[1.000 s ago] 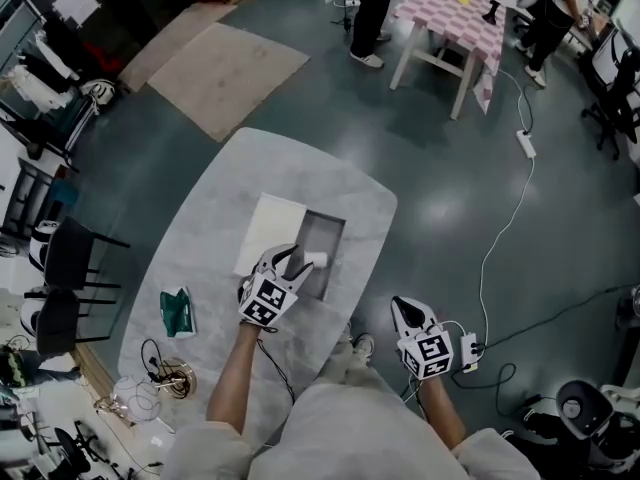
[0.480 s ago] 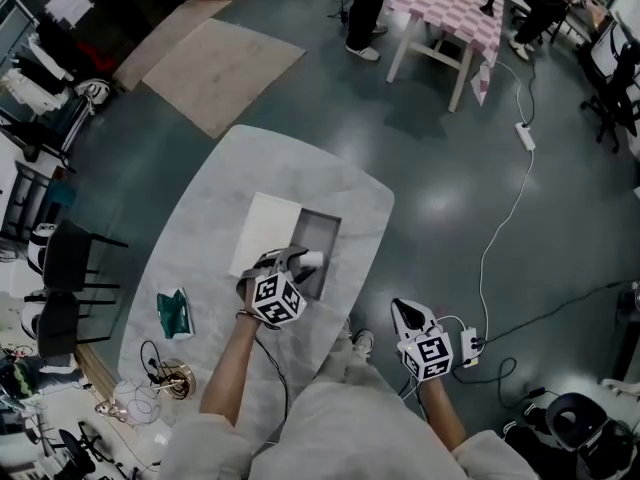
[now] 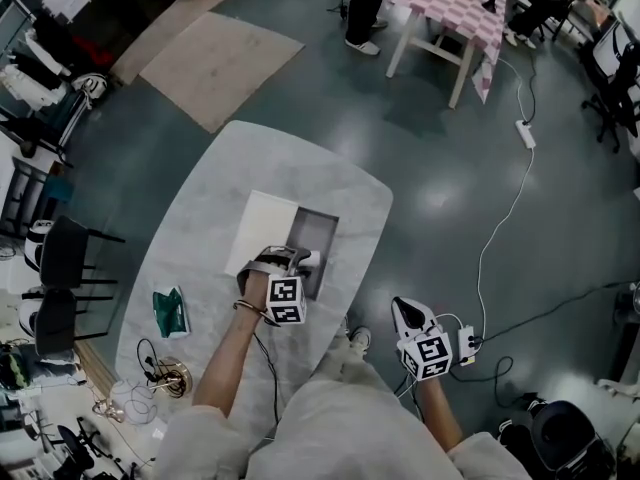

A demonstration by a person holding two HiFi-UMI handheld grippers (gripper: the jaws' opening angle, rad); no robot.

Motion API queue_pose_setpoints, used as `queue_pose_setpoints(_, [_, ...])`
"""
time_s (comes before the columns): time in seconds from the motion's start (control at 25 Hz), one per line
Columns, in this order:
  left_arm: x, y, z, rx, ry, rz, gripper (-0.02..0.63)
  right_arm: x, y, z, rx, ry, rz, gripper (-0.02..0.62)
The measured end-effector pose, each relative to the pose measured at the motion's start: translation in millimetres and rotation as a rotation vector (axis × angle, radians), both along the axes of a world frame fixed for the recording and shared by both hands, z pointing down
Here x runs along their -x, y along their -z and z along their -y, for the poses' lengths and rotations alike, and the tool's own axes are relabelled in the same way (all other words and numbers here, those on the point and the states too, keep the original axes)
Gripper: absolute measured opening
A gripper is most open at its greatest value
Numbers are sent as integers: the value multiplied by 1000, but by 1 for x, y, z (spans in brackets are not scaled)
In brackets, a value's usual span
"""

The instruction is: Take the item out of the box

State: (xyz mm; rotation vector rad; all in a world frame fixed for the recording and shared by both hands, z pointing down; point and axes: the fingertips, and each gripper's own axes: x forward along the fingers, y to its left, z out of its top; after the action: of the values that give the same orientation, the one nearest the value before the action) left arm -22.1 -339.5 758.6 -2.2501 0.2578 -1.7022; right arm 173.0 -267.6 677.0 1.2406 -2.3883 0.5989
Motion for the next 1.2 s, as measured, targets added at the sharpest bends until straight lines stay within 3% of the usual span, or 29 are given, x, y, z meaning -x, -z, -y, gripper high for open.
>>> queue_pose_setpoints(0.24, [1,-24,1,30,-67,119,227,-1,-2,2,12,-6,4,2])
queue_pose_setpoints(1.2, [-11,-78,12,158,-80,186,233,-12,-10,1,42,-28,-1,2])
